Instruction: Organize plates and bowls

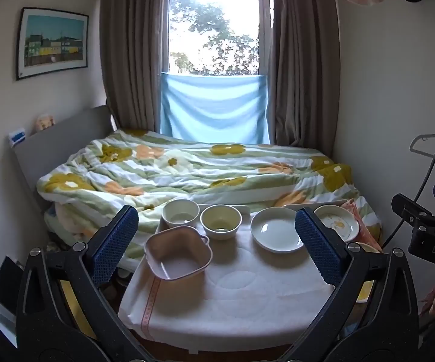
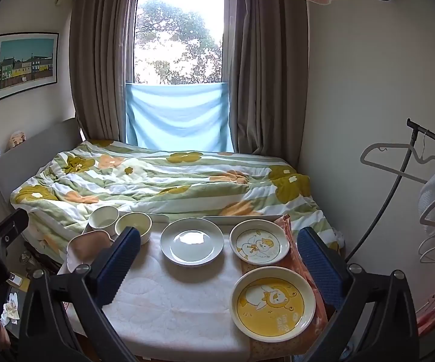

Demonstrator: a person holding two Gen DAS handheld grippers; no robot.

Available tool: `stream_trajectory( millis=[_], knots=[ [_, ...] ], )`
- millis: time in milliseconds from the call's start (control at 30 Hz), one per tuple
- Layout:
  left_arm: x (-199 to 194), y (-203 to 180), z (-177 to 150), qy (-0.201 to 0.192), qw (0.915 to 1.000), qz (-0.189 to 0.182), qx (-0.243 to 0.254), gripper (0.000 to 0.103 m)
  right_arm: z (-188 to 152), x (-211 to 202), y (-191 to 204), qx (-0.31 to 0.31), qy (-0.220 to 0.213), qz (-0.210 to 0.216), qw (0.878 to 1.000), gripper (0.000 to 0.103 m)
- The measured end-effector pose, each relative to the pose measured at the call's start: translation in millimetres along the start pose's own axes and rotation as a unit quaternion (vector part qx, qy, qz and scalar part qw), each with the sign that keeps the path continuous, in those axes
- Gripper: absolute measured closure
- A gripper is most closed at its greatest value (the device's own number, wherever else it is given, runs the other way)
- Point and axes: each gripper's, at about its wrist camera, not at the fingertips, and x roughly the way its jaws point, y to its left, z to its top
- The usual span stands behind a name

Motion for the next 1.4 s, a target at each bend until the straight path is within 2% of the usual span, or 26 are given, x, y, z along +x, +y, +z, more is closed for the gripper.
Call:
stream_trajectory(
  millis=[200,1400],
  knots=[
    [-1,2,3,0.006,1.0,-0.002,-0.002,0.0,2,0,-7,0.002,-0.001,0.006,1.0,0.0],
    [1,-1,4,0.013,0.9999,-0.002,-0.004,0.0,-4,5,10,0.0,-0.003,0.007,1.0,0.0]
  ],
)
